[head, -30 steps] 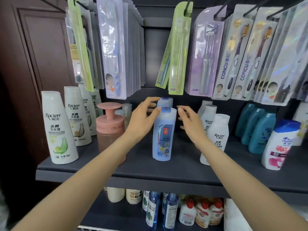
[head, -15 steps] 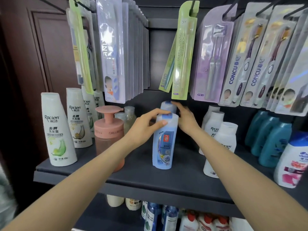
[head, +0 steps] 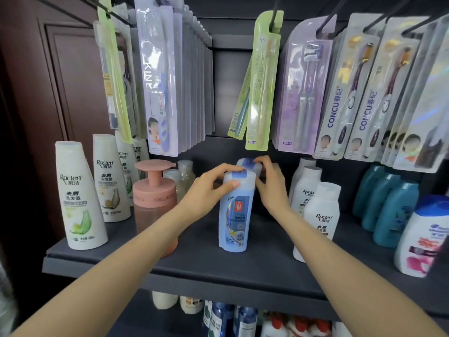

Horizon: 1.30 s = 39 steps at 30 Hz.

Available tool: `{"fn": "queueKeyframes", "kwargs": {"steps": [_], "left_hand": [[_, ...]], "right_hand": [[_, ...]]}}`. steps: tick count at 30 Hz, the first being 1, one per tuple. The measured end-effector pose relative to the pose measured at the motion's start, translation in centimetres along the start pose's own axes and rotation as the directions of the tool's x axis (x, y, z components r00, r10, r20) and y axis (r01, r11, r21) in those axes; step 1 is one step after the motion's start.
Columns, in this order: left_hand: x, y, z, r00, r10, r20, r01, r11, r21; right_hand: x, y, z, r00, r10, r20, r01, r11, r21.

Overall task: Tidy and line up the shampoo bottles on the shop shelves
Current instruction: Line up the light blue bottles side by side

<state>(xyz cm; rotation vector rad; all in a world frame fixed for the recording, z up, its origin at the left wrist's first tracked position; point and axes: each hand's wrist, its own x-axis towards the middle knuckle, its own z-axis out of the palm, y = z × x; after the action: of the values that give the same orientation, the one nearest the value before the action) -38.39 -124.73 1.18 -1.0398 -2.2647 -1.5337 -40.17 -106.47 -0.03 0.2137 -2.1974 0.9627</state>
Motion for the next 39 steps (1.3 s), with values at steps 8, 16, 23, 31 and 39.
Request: {"fn": "queueKeyframes", "kwargs": {"steps": [8, 16, 23, 31, 39], "left_hand": [[-0.1, 0.0, 0.0, 1.0, -0.005, -0.006, 0.005, 1.0, 0.0], [-0.6, 0.6, 0.2, 0.999, 0.014, -0.037, -0.013, 0.999, 0.04], [-1.1, 1.1, 0.8, 0.993, 0.061, -0.101, -0.048, 0.991, 0.125], [-4.6, 3.6, 0.9, 0.959, 0.264, -0.106, -0.228, 0.935, 0.271], [-7.8, 4.3, -0.4, 0.985, 0.014, 0.173, -0.027, 0.997, 0.076]], "right_hand": [[-1.1, -1.3, -1.3, 0.994, 0.046, -0.095, -0.05, 0.998, -0.04], [-3.1, -4.0, -5.8, 0.994, 0.105, -0.025, -0.107, 0.99, -0.091], [-5.6, -7.2, -9.4, 0.978, 0.209, 0.023, -0.208, 0.948, 0.241], [-7.2, -8.0, -9.8, 0.938, 0.311, 0.15, -0.332, 0.69, 0.643], [-8.7, -8.8, -8.2, 0.935, 0.323, 0.146, -0.316, 0.575, 0.755]]}}
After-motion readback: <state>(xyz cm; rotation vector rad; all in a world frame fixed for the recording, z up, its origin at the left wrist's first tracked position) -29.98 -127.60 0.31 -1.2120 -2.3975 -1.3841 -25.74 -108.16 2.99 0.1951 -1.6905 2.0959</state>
